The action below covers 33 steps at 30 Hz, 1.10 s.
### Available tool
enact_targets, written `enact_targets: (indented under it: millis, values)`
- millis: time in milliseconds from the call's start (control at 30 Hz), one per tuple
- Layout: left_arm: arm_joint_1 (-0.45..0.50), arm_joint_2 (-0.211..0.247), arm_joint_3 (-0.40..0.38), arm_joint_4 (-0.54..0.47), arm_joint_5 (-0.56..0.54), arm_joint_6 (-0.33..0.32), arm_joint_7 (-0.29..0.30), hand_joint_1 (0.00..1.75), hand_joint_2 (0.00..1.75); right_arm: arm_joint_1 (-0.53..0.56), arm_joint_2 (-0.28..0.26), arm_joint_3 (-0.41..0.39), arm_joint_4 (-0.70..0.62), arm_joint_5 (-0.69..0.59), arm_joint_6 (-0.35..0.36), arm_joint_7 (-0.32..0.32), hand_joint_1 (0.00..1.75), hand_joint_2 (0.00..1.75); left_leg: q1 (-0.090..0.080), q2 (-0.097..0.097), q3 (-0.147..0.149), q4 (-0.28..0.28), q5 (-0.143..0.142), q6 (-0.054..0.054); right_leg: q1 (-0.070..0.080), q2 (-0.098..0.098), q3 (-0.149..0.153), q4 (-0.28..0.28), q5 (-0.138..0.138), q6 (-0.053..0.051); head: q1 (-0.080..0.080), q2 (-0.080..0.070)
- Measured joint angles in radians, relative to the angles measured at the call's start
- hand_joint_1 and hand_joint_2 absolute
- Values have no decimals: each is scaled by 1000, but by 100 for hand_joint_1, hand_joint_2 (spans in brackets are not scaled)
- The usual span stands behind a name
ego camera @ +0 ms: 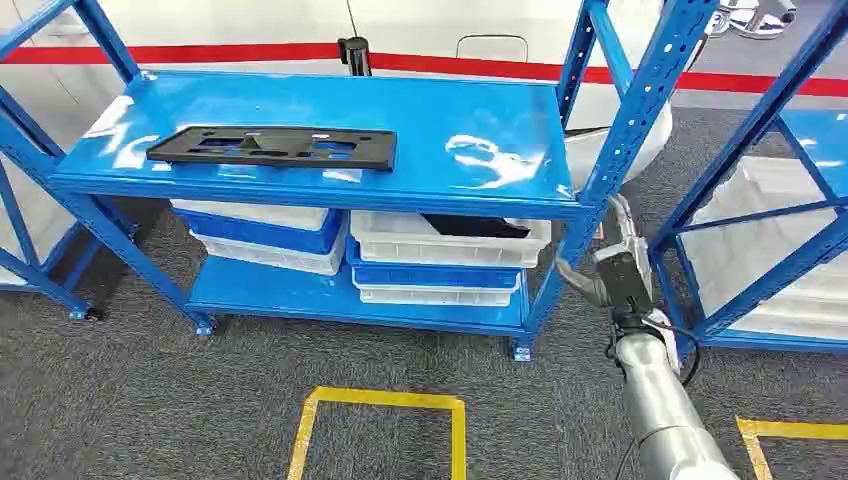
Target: Take the parts from the cabinet and place them on the table.
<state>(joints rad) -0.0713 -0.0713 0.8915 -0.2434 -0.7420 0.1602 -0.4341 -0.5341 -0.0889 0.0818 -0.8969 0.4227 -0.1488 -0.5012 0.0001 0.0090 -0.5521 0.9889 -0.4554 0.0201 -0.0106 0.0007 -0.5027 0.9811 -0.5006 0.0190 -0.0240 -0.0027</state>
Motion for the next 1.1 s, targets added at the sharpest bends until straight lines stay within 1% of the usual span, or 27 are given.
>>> enact_targets:
  millis: [233,333,533,733,833,967,1033,1100]
  values:
    - [-2,0,26,3,-24,10,-1,0,0,-60,-3,209,-127,77,-46,36,0,175,0,0,0,0,0,0,0,0,0,0,0,0,0,0]
    - [-6,0,35,5,-35,15,-1,0,0,-92,6,315,-163,119,-62,58,0,175,0,0,0,0,0,0,0,0,0,0,0,0,0,0]
    - [-19,0,45,10,-59,21,6,0,0,-149,48,516,-181,206,-94,101,0,175,0,0,0,0,0,0,0,0,-1,1,0,0,0,0]
    - [-37,0,52,11,-82,29,27,0,0,-200,96,686,-166,293,-118,164,0,175,0,0,-1,0,1,-1,0,0,-1,1,0,0,0,0]
    - [-43,0,56,11,-86,30,37,0,0,-223,122,737,-121,324,-119,190,0,175,0,0,-2,0,1,-1,0,0,-1,1,0,0,1,0]
    - [-47,1,58,11,-88,32,46,0,0,-258,161,796,-27,362,-119,222,0,175,0,0,-2,0,1,-1,0,0,-2,1,0,0,0,0]
    - [-46,1,58,11,-88,32,46,0,0,-260,170,799,-10,374,-119,232,0,175,0,0,-3,0,1,-1,0,0,-2,1,0,0,1,0]
    - [-46,1,60,11,-88,32,46,0,0,-288,190,813,60,391,-119,244,0,175,0,0,-3,0,1,-1,0,0,-3,1,0,0,0,0]
